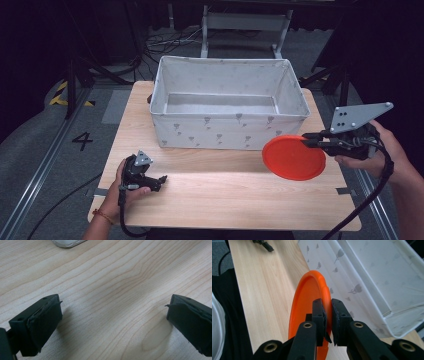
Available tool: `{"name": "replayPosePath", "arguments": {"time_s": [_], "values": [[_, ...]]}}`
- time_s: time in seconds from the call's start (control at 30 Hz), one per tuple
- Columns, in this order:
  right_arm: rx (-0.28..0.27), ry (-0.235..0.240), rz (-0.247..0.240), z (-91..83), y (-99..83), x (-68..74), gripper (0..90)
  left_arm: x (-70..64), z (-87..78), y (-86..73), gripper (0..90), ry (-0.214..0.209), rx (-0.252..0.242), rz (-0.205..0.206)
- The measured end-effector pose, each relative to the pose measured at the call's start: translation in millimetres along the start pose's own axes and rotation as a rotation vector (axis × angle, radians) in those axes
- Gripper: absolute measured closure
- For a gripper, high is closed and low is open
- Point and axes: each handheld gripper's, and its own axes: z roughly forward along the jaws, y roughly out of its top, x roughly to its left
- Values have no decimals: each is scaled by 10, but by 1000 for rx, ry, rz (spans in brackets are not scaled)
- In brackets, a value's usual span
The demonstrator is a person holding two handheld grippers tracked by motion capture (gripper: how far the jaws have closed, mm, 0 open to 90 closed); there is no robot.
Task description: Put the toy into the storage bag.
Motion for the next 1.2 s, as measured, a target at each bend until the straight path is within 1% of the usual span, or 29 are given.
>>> {"name": "replayPosePath", "arguments": {"time_s": [0.23, 0.5, 0.63, 0.83, 0.87, 0.9, 0.97, 1.0, 1.07, 1.1, 1.13, 1.17, 1.2], "values": [[-7, -1, -5, -76, 85, -72, 824, -1, 0, 0, 3, -1, 0, -1], [7, -8, 4, -81, 121, -178, 823, 0, 0, 0, 3, 0, 0, 0], [13, -6, 0, -99, 146, -228, 824, -1, 1, 0, 3, -1, 0, -2], [4, -40, 1, -219, 264, -334, 824, -1, 1, -1, 3, -2, 0, -2], [0, -57, 1, -246, 299, -364, 824, -1, 1, -1, 3, -2, 0, -2], [-1, -65, 3, -263, 319, -386, 824, -1, 1, 0, 3, -2, 0, -2], [-13, -81, 8, -320, 385, -462, 824, -1, 1, 0, 3, -2, 0, -2], [-16, -79, 10, -335, 408, -490, 824, 0, 1, -1, 3, -2, 0, -2], [-21, -104, 10, -370, 484, -564, 824, 2, -1, -1, 3, -3, 2, 1], [-21, -108, 10, -385, 521, -607, 824, 3, -1, -1, 3, -2, 1, 3], [-24, -128, 22, -400, 601, -707, 824, 2, 0, -1, 3, -3, 1, 1], [-24, -128, 22, -400, 601, -707, 824, 2, 0, -1, 3, -3, 1, 1], [-22, -129, 20, -400, 625, -741, 824, 4, -2, -1, 3, -3, 2, 4]]}}
